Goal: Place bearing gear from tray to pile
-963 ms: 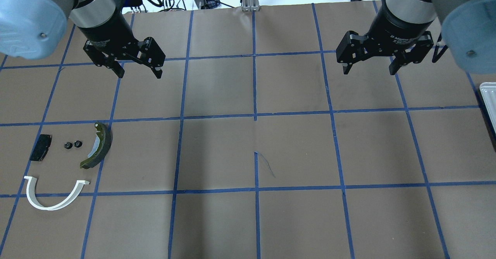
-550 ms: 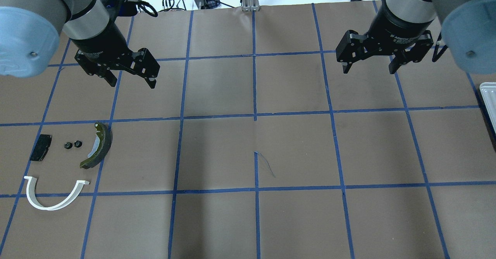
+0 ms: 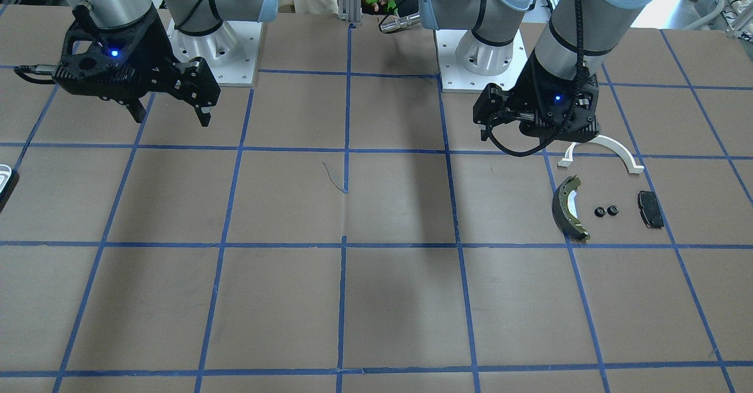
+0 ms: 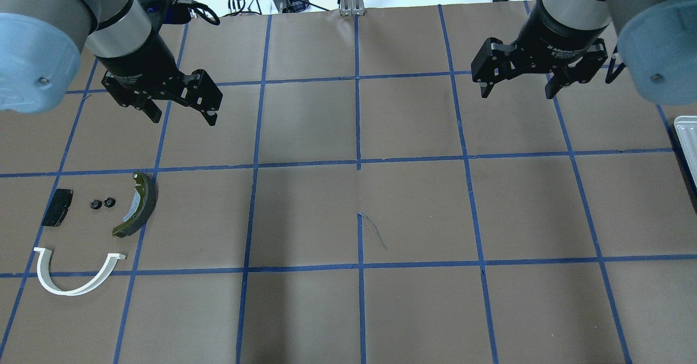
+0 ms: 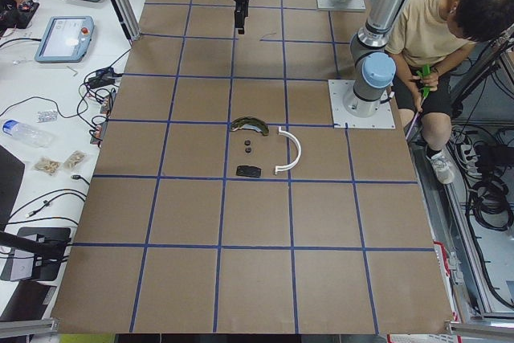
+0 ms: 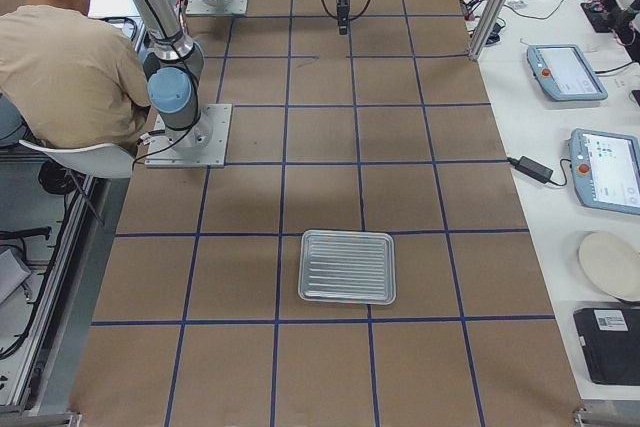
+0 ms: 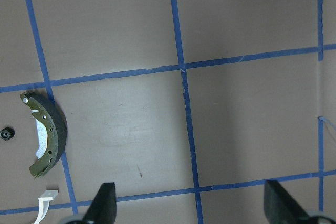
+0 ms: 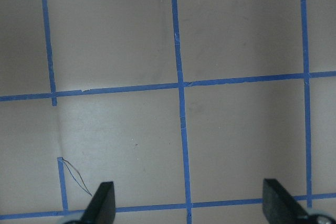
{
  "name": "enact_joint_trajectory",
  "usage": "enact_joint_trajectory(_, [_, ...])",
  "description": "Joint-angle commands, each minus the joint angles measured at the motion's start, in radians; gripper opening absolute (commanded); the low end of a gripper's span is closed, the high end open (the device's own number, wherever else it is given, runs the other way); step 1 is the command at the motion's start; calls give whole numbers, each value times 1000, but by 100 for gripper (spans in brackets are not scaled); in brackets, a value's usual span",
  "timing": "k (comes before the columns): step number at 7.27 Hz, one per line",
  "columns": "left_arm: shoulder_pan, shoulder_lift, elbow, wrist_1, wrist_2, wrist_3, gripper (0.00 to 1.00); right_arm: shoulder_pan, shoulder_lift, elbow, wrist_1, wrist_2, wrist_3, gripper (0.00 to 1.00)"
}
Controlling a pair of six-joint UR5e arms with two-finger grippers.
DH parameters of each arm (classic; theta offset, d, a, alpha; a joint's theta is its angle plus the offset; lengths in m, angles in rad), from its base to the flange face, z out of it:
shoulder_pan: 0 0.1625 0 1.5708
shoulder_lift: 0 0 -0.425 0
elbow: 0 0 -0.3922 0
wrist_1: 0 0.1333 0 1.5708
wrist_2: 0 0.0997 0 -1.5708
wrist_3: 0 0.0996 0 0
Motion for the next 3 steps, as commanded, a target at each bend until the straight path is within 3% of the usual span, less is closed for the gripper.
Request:
enact_joint_trajectory(1, [0,2,0,1,-1,0,100,0,0,0,0,0,0,100])
enact_joint_trajectory(3, [1,0,0,4,-1,0,100,0,0,0,0,0,0,100])
